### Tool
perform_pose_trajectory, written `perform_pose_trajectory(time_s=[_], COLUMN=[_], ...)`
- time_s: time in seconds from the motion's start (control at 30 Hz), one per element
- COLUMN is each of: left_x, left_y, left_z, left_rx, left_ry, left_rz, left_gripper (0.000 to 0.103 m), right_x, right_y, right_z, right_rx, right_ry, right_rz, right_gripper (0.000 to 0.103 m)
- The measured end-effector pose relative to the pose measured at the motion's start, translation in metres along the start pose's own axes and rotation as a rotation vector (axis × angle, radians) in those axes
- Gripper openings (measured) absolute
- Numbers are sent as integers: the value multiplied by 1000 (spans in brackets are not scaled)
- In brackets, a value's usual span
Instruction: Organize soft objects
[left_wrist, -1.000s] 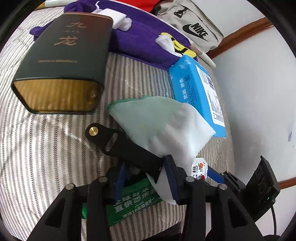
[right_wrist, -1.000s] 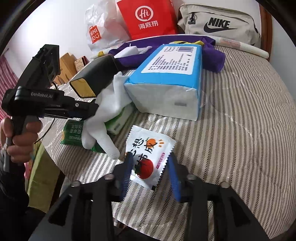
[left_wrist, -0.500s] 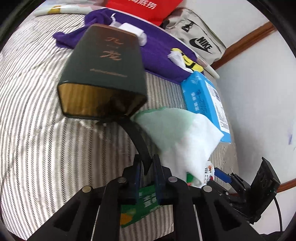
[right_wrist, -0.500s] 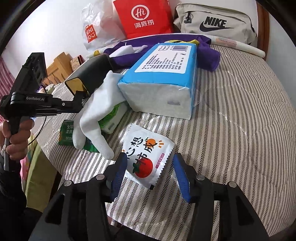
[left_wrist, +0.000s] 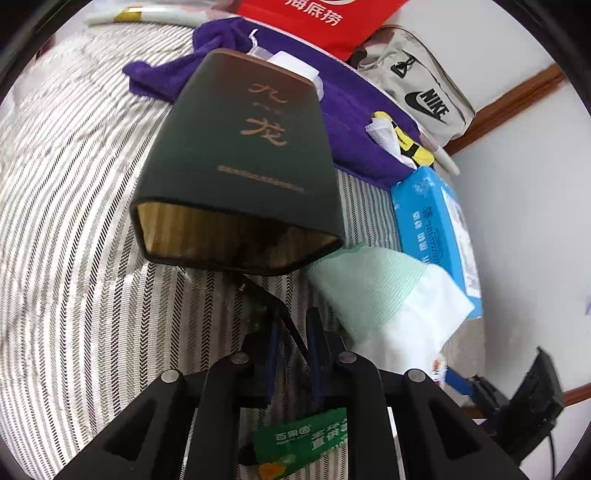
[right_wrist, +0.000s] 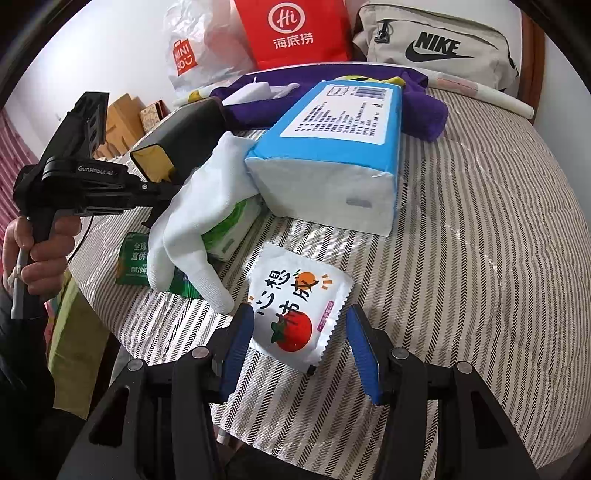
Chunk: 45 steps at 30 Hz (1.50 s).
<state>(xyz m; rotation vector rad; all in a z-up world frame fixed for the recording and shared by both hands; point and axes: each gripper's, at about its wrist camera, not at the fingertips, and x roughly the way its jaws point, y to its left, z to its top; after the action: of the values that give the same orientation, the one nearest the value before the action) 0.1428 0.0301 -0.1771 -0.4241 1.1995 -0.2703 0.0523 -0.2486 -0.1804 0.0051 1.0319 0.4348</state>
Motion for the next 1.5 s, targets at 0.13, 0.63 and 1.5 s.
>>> perform_pose_trajectory(time_s=[0.13, 0.63, 1.5], left_x=[0, 1, -25], left_y=[0, -13, -9], left_z=[0, -4, -16], left_rx=[3, 78, 69], left_ry=[-10, -38, -72], left_rz=[27, 111, 70], left_gripper=[7, 8, 5], right_x=[-2, 10, -13], right_y=[3, 8, 2], right_z=[0, 9, 5], right_rx=[-11, 52, 35], right_ry=[2, -22, -136], right_rz=[-22, -80, -176], right_gripper=[54, 73, 36])
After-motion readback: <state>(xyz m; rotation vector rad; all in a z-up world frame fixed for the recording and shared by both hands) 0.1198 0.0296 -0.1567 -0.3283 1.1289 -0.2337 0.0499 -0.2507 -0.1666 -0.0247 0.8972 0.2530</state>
